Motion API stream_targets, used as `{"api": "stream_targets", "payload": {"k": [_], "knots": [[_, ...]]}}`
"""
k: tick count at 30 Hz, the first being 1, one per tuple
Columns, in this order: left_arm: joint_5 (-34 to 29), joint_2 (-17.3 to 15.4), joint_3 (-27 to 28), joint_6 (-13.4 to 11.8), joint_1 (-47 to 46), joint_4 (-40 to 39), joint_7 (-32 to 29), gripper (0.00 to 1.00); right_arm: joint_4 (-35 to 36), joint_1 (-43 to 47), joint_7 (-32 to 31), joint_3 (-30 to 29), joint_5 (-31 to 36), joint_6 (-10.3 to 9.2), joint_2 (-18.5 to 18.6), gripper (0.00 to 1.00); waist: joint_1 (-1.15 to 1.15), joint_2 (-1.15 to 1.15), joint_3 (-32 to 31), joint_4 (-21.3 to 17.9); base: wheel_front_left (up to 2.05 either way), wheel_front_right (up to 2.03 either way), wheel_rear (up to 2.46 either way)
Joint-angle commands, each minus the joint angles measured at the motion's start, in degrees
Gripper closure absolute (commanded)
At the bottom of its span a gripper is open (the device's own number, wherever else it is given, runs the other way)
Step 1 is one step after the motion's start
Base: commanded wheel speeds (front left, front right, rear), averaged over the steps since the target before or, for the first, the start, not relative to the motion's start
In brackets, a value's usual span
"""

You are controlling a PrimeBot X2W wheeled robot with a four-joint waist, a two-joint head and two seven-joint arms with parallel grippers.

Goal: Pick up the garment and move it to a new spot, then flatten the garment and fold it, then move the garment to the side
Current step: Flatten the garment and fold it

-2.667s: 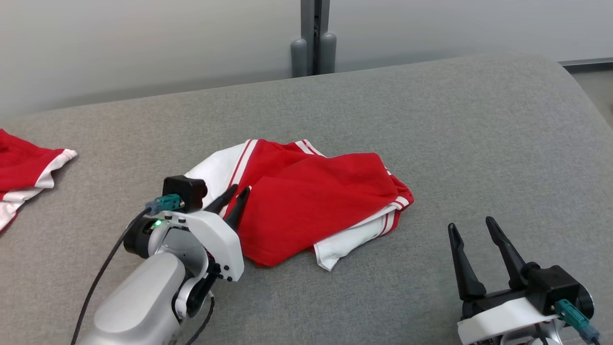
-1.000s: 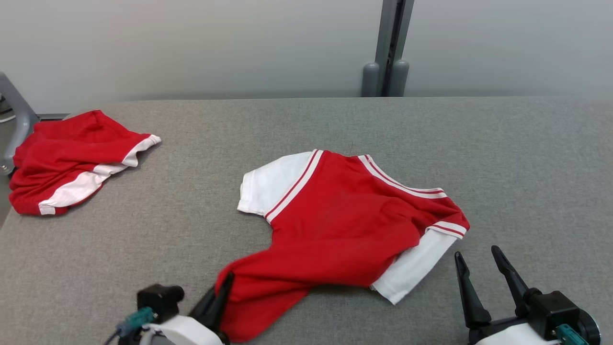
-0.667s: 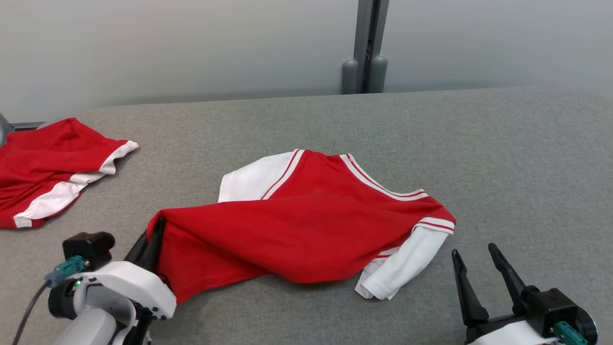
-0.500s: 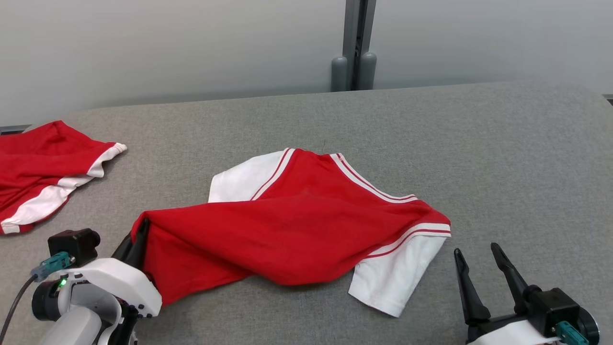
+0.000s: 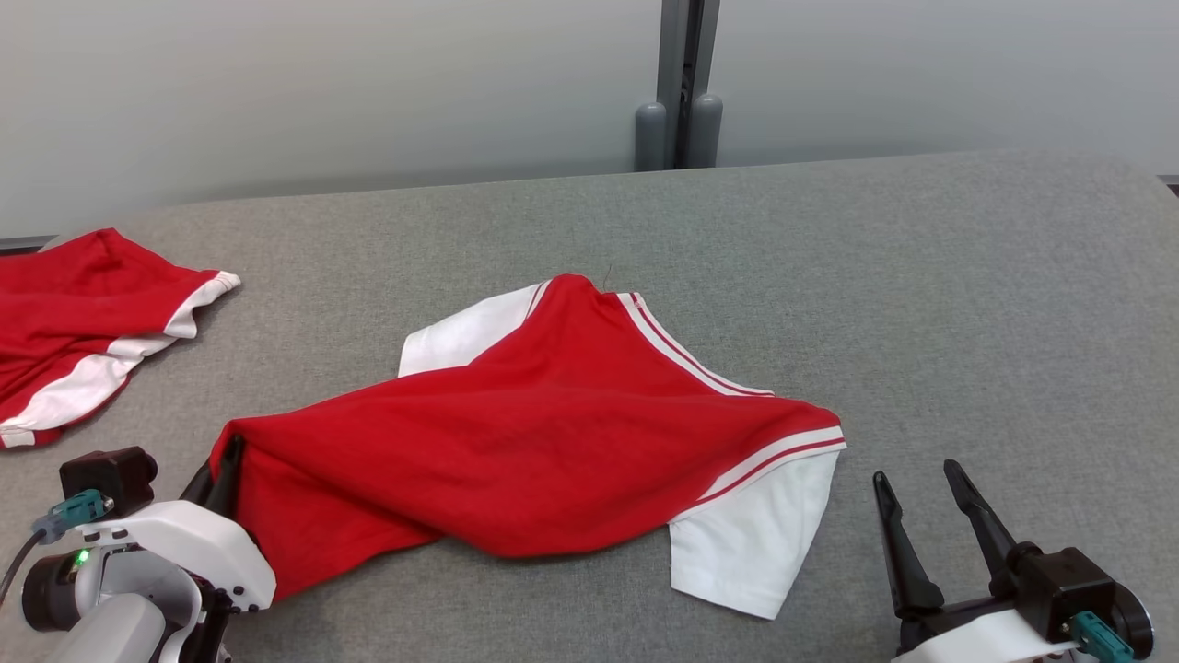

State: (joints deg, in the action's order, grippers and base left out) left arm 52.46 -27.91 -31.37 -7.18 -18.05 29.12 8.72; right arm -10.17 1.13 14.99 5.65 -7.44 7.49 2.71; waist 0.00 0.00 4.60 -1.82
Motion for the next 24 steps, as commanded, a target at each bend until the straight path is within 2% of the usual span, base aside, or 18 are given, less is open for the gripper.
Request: {"api": "stream_targets", "payload": {"k": [1,2,3,4,5,8,11,12,13,14,17,24], "knots": [[0.1,-0.1,0.2,0.1,-0.4,0.6,0.5,1.00,-0.1,-0.2,0.3,-0.2,0.1,0.01,0.3,0.00,0.00,0.00,0.0,0.2,0.00,0.00,0.00],[0.1,-0.1,0.1,0.1,-0.4,0.9,0.7,1.00,-0.1,0.0,0.3,-0.2,0.1,0.01,0.3,0.00,0.00,0.00,-0.1,0.2,0.00,0.00,0.00],[0.1,0.0,0.2,-0.1,-0.4,1.1,1.0,0.85,-0.2,0.0,0.3,-0.1,0.1,0.01,0.3,0.00,0.00,0.00,-0.1,0.3,0.00,0.00,0.00],[0.0,0.0,0.3,-0.4,-0.3,1.2,1.2,0.25,-0.2,0.1,0.3,0.0,0.1,0.01,0.3,0.00,0.00,0.00,-0.2,0.3,0.00,0.00,0.00],[0.2,0.1,0.5,-0.9,0.0,1.1,1.1,0.00,-0.3,0.1,0.3,0.2,0.0,0.00,0.3,0.00,0.00,0.00,-0.4,0.1,0.00,0.00,0.00],[0.6,0.2,0.5,-1.9,1.4,-0.7,0.9,0.00,-0.3,-0.1,0.3,0.6,-0.3,0.01,0.4,0.00,0.00,0.00,-0.7,-0.5,0.00,0.00,0.00],[2.9,1.9,-0.3,-1.3,4.8,-8.3,-0.9,0.00,-0.1,0.1,0.3,0.4,-0.6,0.01,0.3,0.00,0.00,0.00,-1.1,-1.3,0.00,0.00,0.00],[2.6,1.1,-1.5,-2.7,7.4,-13.8,-2.7,0.00,0.0,0.2,0.3,0.9,-0.6,0.01,0.3,0.00,0.00,0.00,-0.8,-1.9,0.00,0.00,0.00],[2.6,1.1,-1.5,-2.7,7.4,-13.8,-2.7,0.00,0.0,0.2,0.3,0.9,-0.6,0.01,0.3,0.00,0.00,0.00,-0.8,-1.9,0.00,0.00,0.00],[3.5,1.7,-1.7,-3.3,8.8,-16.9,-3.2,0.00,0.1,0.2,0.3,1.0,-0.7,0.01,0.3,0.00,0.00,0.00,-0.5,-2.3,0.00,0.00,0.00],[4.8,2.1,-3.0,-6.2,13.6,-22.8,-5.4,0.00,0.3,-0.3,0.3,0.8,-1.1,0.00,0.4,0.00,0.00,0.00,0.3,-3.5,0.00,0.00,0.00],[6.5,0.6,-0.5,-13.4,20.8,-24.4,-5.1,0.00,0.4,-0.8,0.3,0.4,-1.0,0.01,0.4,0.00,0.00,0.00,1.9,-6.2,0.00,0.00,0.00]]}}
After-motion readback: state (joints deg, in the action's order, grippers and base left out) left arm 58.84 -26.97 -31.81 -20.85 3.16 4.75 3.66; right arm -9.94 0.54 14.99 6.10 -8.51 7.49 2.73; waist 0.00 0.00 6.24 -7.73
